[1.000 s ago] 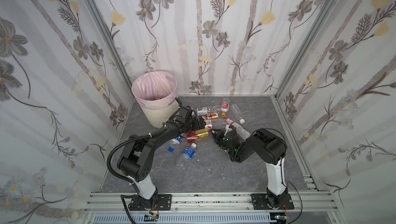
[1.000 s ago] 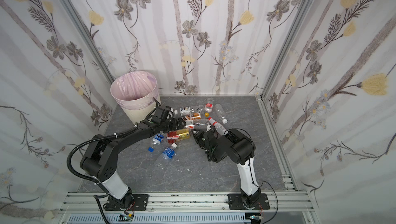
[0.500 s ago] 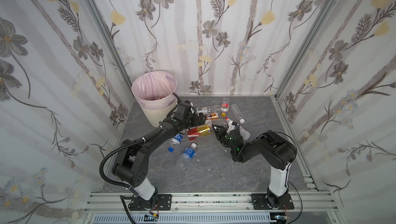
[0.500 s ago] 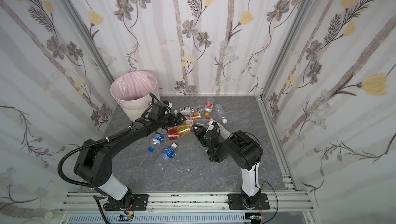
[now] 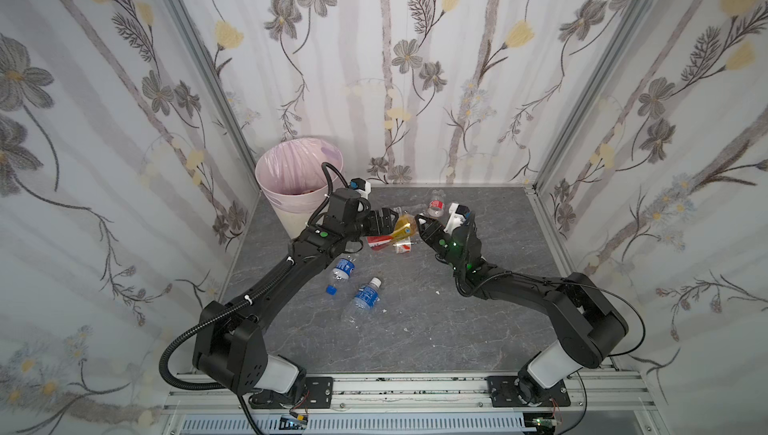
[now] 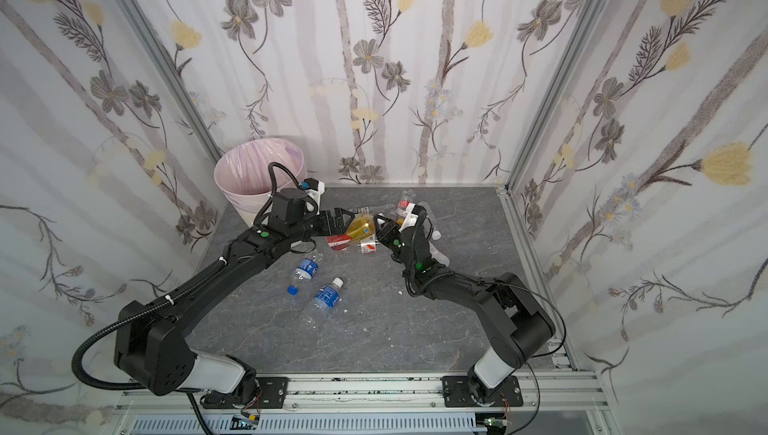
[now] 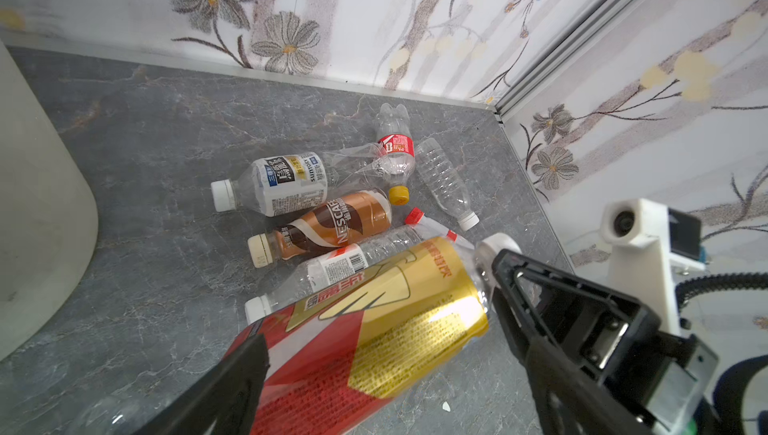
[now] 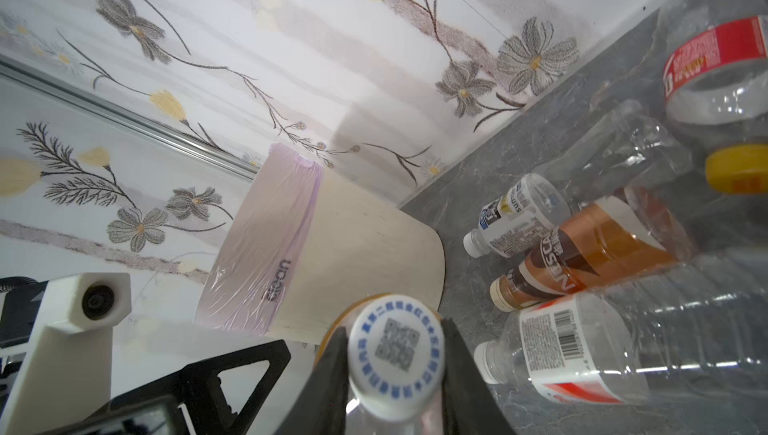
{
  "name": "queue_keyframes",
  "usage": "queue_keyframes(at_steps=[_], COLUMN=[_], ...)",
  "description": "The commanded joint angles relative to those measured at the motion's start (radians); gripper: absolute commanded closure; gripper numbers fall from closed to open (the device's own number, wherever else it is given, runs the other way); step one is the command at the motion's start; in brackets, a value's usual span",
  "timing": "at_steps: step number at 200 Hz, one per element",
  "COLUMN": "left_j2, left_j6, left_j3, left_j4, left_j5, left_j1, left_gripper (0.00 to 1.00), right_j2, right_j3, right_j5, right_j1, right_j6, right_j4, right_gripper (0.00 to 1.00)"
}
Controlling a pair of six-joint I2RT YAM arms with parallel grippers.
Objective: Throw the plastic bottles in the bin
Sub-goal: 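Raise the tea bottle toward the left gripper while the left grasps its bottom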
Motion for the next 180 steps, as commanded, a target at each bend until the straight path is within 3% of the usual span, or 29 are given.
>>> queue_keyframes(at_steps=[1,39,87,136,180], left_j2=[-0.032,-0.064,-0.024,-0.019,0.013], left_j6=[0.12,0.323,0.505,0.69,0.75], left_j3=[-0.021,-0.058,-0.062,-0.113,-0.115], left_j4=[-0.002,0.001,0.059,0.235,0.309], left_j5=[-0.032,-0.17,-0.293,-0.237,-0.187], left_j1=[-0.011,-0.104,-0.193,-0.211,-0.213], left_gripper=[0.0,0.0,0.0,0.0,0.0], right_j2=[-0.031,-0.072,-0.128,-0.19,-0.228], right_j3=[0.066,0.191,0.249,0.262,0.257], right_j5=[0.025,0.034,-0.019,-0.123,-0.183], right_j1=[-0.018,-0.044,-0.067,-0.074,-0.082], right_j6=[-0.161,-0.325,-0.416,-0.444,-0.443], right_j4=[-0.206,-0.394,-0.478,-0.52,-0.528], right_gripper=[0.69,0.69,0.69,0.69,0.69])
